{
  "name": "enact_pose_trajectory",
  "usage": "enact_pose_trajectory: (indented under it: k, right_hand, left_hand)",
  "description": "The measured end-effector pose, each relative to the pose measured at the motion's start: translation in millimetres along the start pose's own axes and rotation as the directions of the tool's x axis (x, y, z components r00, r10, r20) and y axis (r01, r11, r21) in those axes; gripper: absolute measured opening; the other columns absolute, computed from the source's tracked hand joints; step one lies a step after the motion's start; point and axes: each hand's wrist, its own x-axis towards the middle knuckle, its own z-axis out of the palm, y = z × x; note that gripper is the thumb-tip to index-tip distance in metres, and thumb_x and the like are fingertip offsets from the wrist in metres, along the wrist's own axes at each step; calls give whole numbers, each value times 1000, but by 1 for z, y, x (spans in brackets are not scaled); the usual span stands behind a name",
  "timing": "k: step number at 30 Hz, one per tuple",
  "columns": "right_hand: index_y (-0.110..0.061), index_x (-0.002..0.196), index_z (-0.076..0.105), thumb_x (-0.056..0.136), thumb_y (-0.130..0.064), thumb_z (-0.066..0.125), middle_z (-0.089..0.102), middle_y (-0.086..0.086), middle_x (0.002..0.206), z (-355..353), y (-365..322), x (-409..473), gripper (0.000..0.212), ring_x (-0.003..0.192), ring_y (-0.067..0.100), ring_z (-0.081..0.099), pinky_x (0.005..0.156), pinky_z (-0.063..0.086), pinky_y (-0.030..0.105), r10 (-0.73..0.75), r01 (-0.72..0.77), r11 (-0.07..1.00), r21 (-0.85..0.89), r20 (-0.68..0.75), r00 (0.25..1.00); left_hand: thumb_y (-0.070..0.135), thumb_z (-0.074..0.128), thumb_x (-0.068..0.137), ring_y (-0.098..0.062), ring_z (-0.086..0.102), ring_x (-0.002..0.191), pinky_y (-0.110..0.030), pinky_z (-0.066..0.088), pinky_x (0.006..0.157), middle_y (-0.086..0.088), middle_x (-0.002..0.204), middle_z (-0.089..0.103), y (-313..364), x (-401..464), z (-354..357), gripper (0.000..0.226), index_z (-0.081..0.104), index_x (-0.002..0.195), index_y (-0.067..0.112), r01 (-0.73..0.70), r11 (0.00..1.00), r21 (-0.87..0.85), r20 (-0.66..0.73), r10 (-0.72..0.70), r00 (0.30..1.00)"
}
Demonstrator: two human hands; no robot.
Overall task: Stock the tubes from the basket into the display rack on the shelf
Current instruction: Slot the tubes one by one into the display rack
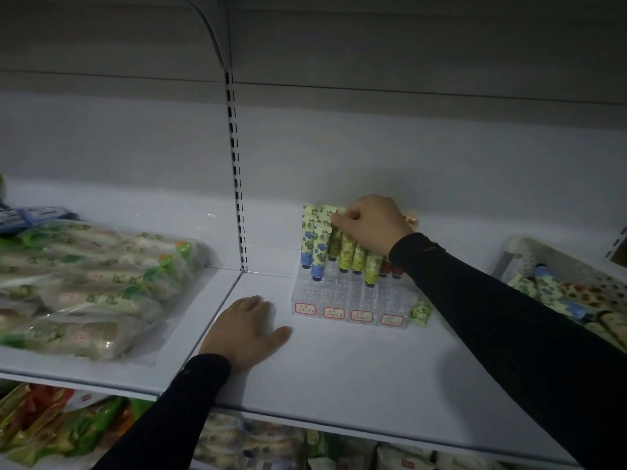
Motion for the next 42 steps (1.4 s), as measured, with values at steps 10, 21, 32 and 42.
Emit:
enact_pose_trajectory:
  k: [10, 21, 32, 42]
  right_hand:
    - [-21, 108, 72, 93, -44, 58, 67, -1, 104, -59, 74, -87, 31, 89, 11, 59, 76, 38, 21, 23, -24, 997, -78, -19, 1000]
    - [-19, 123, 64, 93, -45, 58, 59, 2, 131, -91, 157, -181, 41, 119, 16, 53, 86, 31, 17, 281, -272, 948, -165, 36, 959]
    - [-17, 130, 59, 93, -39, 58, 54, 8, 130, -70, 193, -194, 43, 120, 22, 51, 101, 38, 29, 338, -312, 925, -218, 97, 936]
    - [-11, 115, 63, 91, -37, 55, 55, 17, 117, -67, 201, -191, 36, 106, 33, 56, 92, 46, 36, 382, -375, 846, -378, -61, 922]
  left_hand:
    - [77, 28, 71, -21, 50, 130, -30, 36, 108, -4, 140, 58, 38, -13, -23, 95, 57, 138, 16, 7, 991, -132, -116, -22, 993]
    - [46, 51, 98, -18, 45, 133, -27, 36, 104, -2, 146, 51, 195, -1, -6, 54, 48, 144, 18, -361, 912, -194, -11, 366, 931]
    - [49, 46, 95, -37, 42, 126, -40, 34, 104, -18, 138, 48, 282, 57, 72, 53, 47, 136, 15, -410, 909, 82, 137, 397, 908]
    - [52, 40, 95, -36, 44, 119, -45, 38, 95, -12, 134, 49, 304, 69, 101, 48, 54, 127, 20, -280, 927, 249, 98, 263, 960]
